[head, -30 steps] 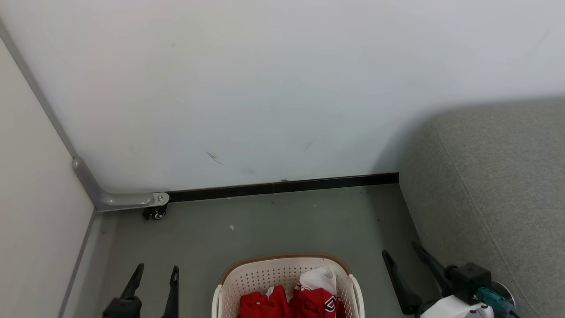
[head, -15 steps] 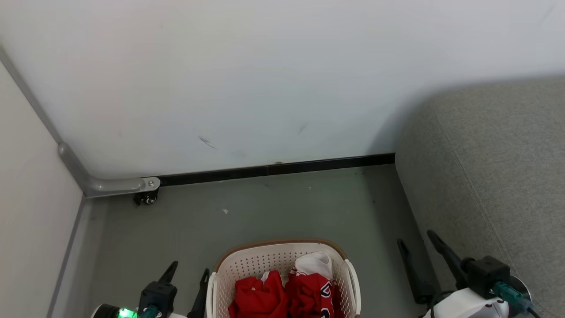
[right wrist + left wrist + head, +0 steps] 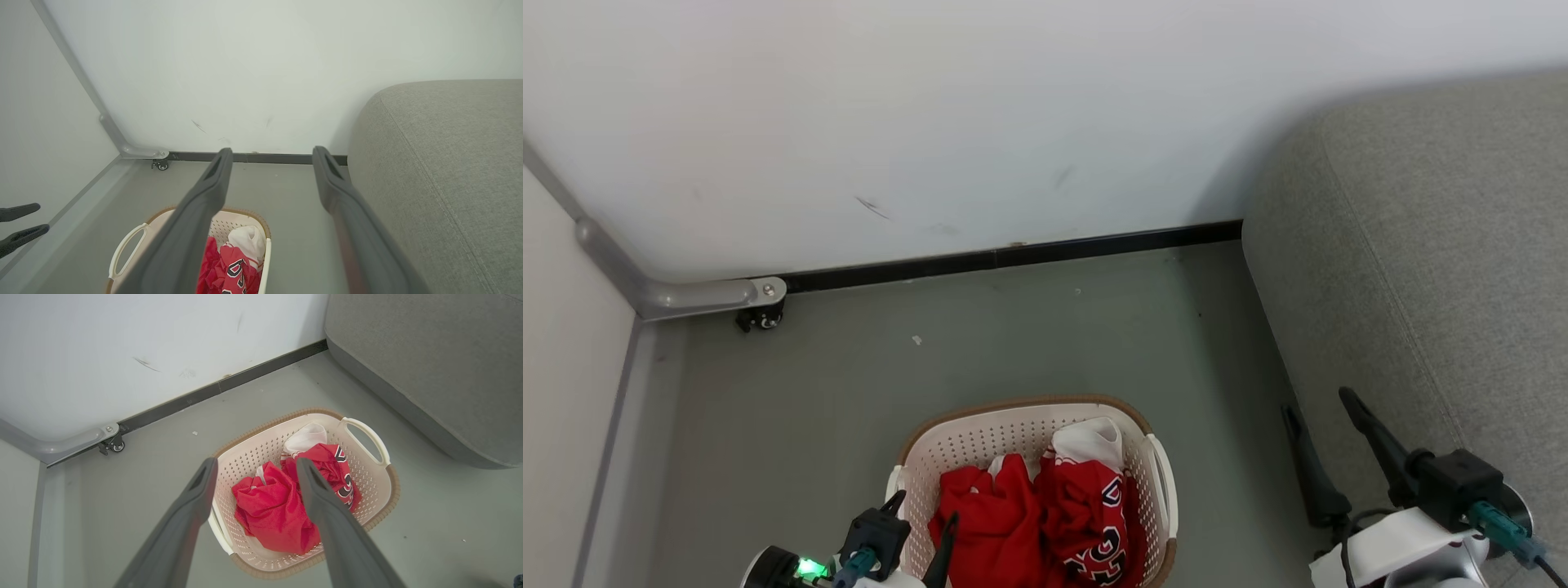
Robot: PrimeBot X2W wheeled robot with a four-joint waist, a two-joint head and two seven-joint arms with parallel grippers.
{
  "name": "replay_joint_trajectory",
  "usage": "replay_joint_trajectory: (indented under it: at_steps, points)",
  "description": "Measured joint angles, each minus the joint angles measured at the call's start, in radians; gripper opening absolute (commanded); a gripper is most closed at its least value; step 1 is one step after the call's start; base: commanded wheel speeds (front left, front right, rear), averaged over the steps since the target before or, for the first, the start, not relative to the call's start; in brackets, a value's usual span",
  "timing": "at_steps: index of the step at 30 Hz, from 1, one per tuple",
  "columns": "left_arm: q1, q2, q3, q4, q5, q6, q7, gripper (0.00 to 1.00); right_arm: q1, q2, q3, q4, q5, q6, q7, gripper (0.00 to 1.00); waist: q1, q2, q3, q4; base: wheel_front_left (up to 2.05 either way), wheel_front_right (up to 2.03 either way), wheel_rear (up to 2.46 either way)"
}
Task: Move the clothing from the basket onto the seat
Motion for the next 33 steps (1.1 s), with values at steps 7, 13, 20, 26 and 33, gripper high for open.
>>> replay_joint_trajectory:
  at_steps: [7,13,20,26,33]
  points:
    - [-0.057,-0.008,-0.025,0.061,0.000,0.000,0.001,1.00,-0.051,0.000,-0.010,-0.054,0.000,0.000,0.000,1.00,0.0000,0.0000,0.079,-0.021,0.00,0.00,0.00]
    - [-0.129,-0.013,-0.039,0.086,0.009,0.000,-0.001,1.00,-0.102,0.000,-0.009,-0.084,0.000,0.000,0.002,1.00,0.0000,0.0000,0.147,-0.039,0.00,0.00,0.00]
    - [-0.205,-0.016,-0.066,0.115,0.038,0.000,-0.006,1.00,-0.177,0.000,0.002,-0.116,0.007,0.000,0.002,1.00,0.0000,0.0000,0.238,-0.062,0.00,0.00,0.00]
    - [-0.271,-0.018,-0.087,0.145,0.064,0.001,-0.007,1.00,-0.237,-0.001,-0.003,-0.130,0.022,0.000,0.002,1.00,0.0000,0.0000,0.322,-0.083,0.00,0.00,0.00]
    - [-0.324,-0.019,-0.116,0.178,0.092,0.001,-0.007,1.00,-0.297,-0.001,-0.010,-0.141,0.038,0.000,0.000,1.00,0.0000,0.0000,0.403,-0.106,0.00,0.00,0.00]
